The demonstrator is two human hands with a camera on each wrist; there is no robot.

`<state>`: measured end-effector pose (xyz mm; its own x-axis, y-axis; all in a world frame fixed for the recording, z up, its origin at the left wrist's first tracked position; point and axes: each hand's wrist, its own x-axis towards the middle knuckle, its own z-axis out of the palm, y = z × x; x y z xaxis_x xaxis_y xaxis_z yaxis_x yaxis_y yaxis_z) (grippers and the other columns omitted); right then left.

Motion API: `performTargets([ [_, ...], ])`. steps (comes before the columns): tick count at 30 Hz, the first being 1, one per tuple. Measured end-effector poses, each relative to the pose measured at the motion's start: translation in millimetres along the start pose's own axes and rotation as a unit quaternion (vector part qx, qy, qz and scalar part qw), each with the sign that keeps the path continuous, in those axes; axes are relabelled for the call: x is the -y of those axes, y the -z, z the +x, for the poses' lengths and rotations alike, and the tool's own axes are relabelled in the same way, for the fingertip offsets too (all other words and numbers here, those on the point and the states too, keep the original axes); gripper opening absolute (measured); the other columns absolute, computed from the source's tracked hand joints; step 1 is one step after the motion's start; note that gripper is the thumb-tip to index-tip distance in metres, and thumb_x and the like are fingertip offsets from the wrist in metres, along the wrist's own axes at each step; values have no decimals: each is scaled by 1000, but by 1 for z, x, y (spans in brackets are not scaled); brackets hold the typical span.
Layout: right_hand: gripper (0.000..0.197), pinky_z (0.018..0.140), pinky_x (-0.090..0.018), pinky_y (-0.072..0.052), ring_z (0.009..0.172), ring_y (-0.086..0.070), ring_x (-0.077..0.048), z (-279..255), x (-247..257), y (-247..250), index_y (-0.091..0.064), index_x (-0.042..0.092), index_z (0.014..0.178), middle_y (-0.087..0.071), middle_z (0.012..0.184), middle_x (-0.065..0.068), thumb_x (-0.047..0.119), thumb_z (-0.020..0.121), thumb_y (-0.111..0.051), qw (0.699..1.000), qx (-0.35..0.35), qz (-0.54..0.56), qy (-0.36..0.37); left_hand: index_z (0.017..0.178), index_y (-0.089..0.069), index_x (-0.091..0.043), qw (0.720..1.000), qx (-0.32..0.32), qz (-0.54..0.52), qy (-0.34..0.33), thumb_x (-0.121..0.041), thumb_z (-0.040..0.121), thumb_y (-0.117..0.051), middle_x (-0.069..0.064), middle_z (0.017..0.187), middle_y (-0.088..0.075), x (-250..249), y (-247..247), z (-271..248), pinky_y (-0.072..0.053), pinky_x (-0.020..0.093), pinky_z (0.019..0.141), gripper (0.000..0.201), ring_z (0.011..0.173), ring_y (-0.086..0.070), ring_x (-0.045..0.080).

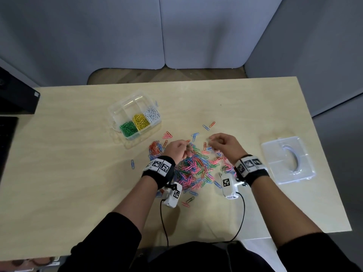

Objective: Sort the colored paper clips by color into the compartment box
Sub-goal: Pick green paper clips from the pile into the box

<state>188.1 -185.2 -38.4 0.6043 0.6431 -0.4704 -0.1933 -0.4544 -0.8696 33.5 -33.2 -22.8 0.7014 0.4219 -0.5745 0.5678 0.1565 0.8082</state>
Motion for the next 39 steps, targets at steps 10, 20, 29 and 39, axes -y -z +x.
performTargets([
  [10, 12, 57, -22, -45, 65, -52, -18, -31, -15, 47, -72, 6, 86, -61, 74, -6, 16, 92, -67, 975, -153, 122, -103, 96, -69, -7, 998, -10, 52, -24, -8, 99, -45, 10, 76, -71, -1, -20, 1, -48, 23, 55, 24, 60, -61, 15],
  [20, 13, 76, -29, -56, 79, -67, -18, -12, -16, 27, -74, 19, 80, -71, 80, 1, 32, 80, -76, 932, -199, -293, -72, 119, -63, 0, 998, 24, -56, 15, 3, 100, -38, 22, 107, -70, -8, -26, -5, -56, 31, 90, 31, 102, -70, 26],
  [29, 11, 72, -27, -52, 70, -63, -13, -19, -23, 48, -75, 13, 79, -70, 74, 1, 23, 83, -73, 966, -172, -179, -71, 113, -70, -12, 997, 5, 41, -63, -6, 96, -50, 3, 99, -76, -10, -23, -7, -48, 18, 89, 27, 96, -68, 7],
  [39, 27, 67, -22, -54, 76, -64, -17, -31, -1, 35, -62, -1, 119, -65, 86, -12, -6, 95, -52, 972, 14, 227, -68, 110, -66, 0, 996, -12, -91, 10, 0, 96, -54, 15, 102, -71, -14, -16, -5, -56, 26, 85, 19, 95, -70, 24],
])
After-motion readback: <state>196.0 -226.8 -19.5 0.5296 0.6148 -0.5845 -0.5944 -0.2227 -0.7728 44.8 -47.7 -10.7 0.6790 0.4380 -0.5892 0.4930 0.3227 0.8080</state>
